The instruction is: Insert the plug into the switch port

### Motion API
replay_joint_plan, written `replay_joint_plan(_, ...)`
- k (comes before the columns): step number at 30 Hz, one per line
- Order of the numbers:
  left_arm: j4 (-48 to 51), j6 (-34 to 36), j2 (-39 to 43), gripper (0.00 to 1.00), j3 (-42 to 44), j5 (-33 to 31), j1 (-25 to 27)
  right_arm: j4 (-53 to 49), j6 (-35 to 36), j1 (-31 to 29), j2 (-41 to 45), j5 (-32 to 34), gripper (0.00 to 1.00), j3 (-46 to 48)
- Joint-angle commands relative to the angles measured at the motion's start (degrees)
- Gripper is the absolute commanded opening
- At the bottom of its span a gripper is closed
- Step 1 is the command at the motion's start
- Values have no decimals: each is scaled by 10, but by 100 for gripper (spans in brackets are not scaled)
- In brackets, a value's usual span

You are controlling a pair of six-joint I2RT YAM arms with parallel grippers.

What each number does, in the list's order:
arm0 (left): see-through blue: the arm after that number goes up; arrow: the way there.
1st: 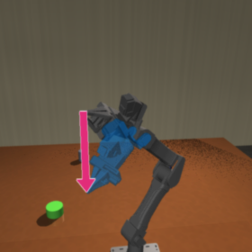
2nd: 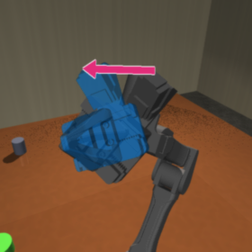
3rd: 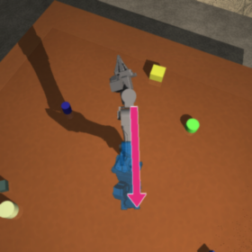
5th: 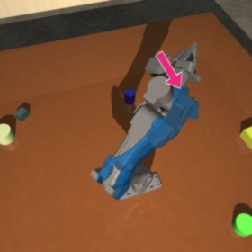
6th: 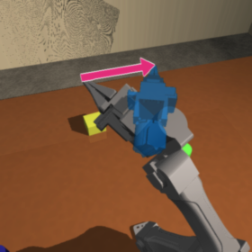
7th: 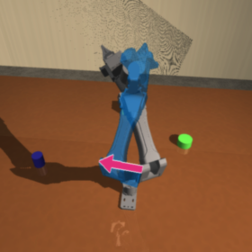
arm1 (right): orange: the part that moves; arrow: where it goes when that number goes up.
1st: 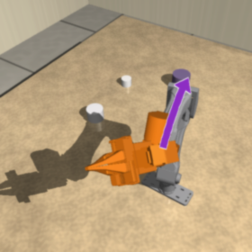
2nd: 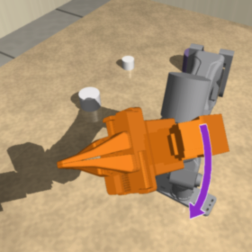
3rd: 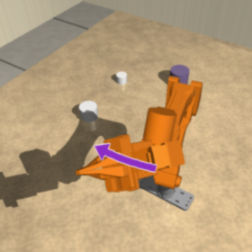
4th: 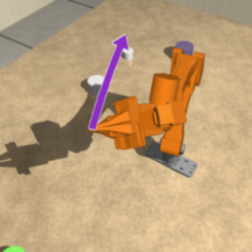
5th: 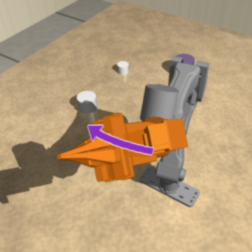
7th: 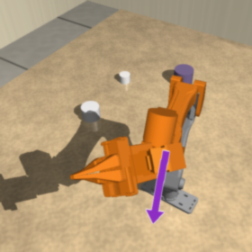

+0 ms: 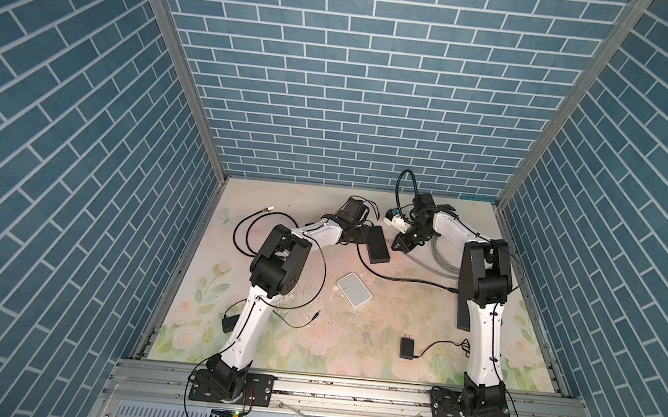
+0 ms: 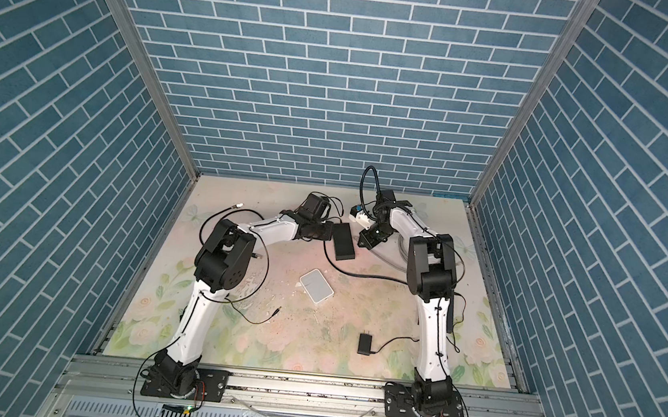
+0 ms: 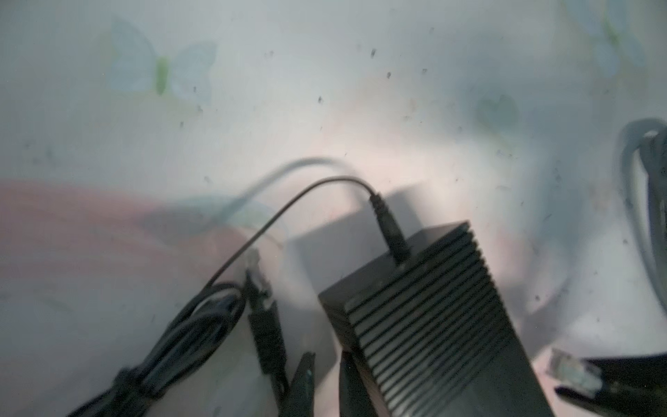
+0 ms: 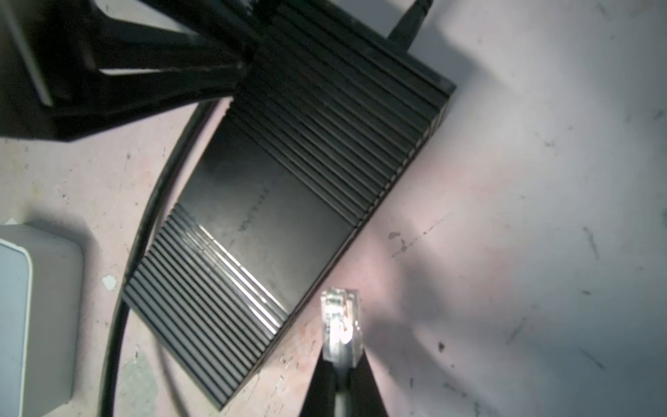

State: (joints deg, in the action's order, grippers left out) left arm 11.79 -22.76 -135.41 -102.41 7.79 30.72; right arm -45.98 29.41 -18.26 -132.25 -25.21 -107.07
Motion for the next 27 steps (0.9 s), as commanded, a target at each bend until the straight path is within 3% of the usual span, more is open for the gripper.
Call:
replay_joint_plan(1,9,-9,-20,16,-25,-4,0,-35,6,-13,4,11,9,0)
replay_joint_plan(5,4,-8,-34,16,-48,4,0,-47,12,-17,15,-25,8,7)
replay_joint_plan(11,10,3,-58,16,-90,32,0,11,-12,-22,62,-100,8,66)
replay_joint_plan(16,37,22,-58,16,-102,24,-4,12,-13,-13,83,-55,8,81)
replay_joint_plan(20,46,37,-48,17,-90,40,-16,-10,48,5,101,-9,8,73)
replay_joint_plan(27,70,53,-25,18,-84,80,-19,-26,259,25,110,17,11,91)
